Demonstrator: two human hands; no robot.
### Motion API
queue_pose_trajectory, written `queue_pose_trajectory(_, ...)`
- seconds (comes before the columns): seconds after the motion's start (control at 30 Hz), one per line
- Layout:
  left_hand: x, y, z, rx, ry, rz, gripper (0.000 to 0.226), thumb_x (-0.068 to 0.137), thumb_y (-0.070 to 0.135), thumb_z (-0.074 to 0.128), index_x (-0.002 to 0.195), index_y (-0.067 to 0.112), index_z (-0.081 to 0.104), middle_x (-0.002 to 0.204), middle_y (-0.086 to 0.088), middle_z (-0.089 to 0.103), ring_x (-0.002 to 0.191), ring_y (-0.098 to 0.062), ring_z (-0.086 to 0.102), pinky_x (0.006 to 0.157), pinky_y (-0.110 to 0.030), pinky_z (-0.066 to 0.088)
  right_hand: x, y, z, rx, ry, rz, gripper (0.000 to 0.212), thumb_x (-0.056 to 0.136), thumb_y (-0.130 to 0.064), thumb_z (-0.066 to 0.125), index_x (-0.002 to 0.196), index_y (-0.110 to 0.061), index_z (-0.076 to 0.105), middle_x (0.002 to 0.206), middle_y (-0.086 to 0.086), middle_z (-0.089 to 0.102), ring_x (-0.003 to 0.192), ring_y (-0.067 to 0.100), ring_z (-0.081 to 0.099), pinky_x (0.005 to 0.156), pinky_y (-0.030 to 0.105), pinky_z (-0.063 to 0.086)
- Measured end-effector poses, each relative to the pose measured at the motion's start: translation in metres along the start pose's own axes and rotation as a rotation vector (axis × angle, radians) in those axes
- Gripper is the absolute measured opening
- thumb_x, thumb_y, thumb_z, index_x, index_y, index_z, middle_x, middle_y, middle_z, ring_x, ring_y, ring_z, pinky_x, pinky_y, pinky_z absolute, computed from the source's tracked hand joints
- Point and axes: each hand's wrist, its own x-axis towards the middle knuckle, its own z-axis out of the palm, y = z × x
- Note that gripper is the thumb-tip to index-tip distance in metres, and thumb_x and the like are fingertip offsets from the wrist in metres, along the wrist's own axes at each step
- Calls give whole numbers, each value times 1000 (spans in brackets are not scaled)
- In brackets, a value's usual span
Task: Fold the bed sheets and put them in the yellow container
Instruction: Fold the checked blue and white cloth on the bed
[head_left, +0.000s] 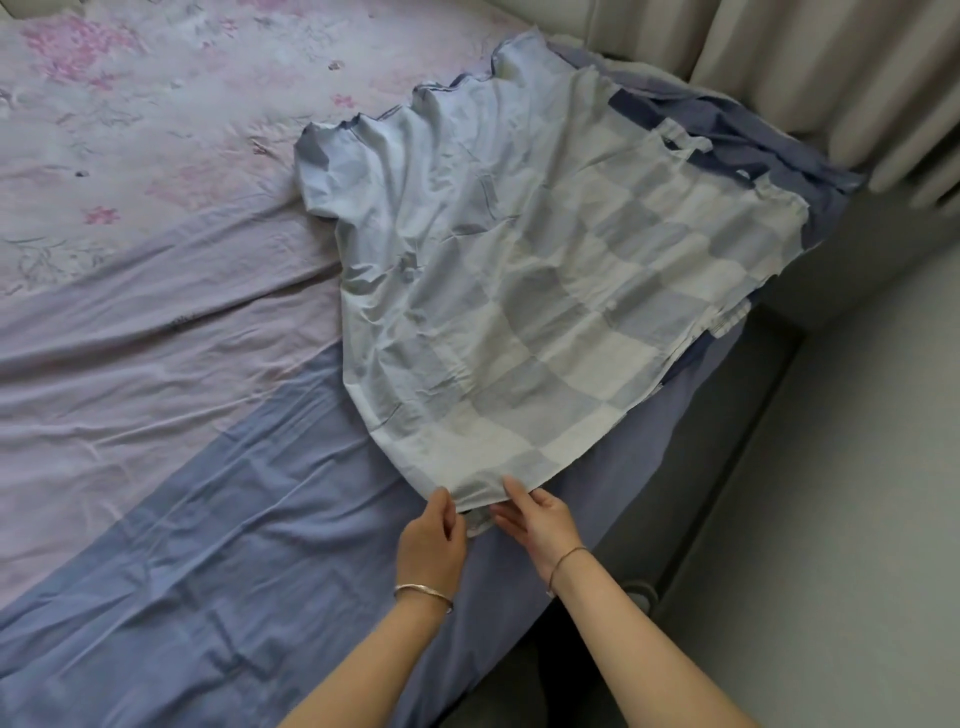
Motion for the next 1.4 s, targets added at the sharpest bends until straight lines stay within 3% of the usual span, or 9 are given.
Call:
queue_pose_trajectory(0.1,-8,1,6,94,-147,-123,15,89,17,52,83,21,38,68,-9,61,61,-27,61,59,-44,50,2,-3,-6,-263,10,29,4,91,-6,59,93,-3,61,76,8,66,52,8,65,53,18,54)
queue_pose_trajectory(0.23,-5,-14,1,195,-362,-352,66,77,65,58,104,11,31,96,-2,62,91,-24,62,75,-34,48,15,-12,-23,-656,57,93,16,85,-6,65,76,-9,53,69,6,58,56,15,56,54,23,50)
queue_pose_trajectory(0.43,46,-23,9,-1,-98,-682,73,87,55,51,128,-1,31,135,-22,39,121,-38,44,99,-43,36,39,-23,-49,-556,303,-46,21,78,-15,74,71,-7,55,70,6,58,67,17,53,68,32,47)
queue_pose_trajectory(0.6,90,-1,22,246,8,-305,64,93,41,47,142,6,27,147,-16,28,133,-32,29,109,-40,26,56,-48,-49,-551,492,-305,39,78,-14,74,95,-9,40,79,0,48,69,16,49,72,30,40)
queue_pose_trajectory(0.77,153,20,61,480,-251,-2,57,99,44,27,149,19,15,158,-2,8,145,-22,4,118,-37,5,103,-86,-49,-516,270,-281,29,81,-11,71,103,-15,53,109,6,56,93,20,57,80,36,51)
queue_pose_trajectory(1.03,240,68,120,603,-395,105,57,99,46,23,150,24,9,159,0,6,146,-22,0,118,-36,6,173,-181,-85,-496,285,-310,41,84,-14,69,121,-19,50,126,1,51,113,19,52,101,42,45)
queue_pose_trajectory(1.17,266,105,148,536,-442,131,59,99,47,24,150,22,11,158,0,13,145,-19,9,116,-31,10,183,-234,-124,-478,355,-357,44,87,-15,66,128,-15,49,126,-4,48,107,14,49,94,29,42)
queue_pose_trajectory(1.3,285,156,189,427,-484,205,58,99,46,28,149,21,15,157,1,17,145,-19,12,116,-29,9,204,-279,-168,-542,336,-303,50,89,-25,63,134,-12,47,138,5,48,123,22,48,106,35,39)
queue_pose_trajectory(1.4,297,197,226,381,-530,278,57,99,47,25,150,23,14,157,3,14,145,-16,10,117,-29,7,225,-310,-192,-521,335,-289,54,92,-24,60,140,-12,40,141,8,44,128,23,44,98,28,36)
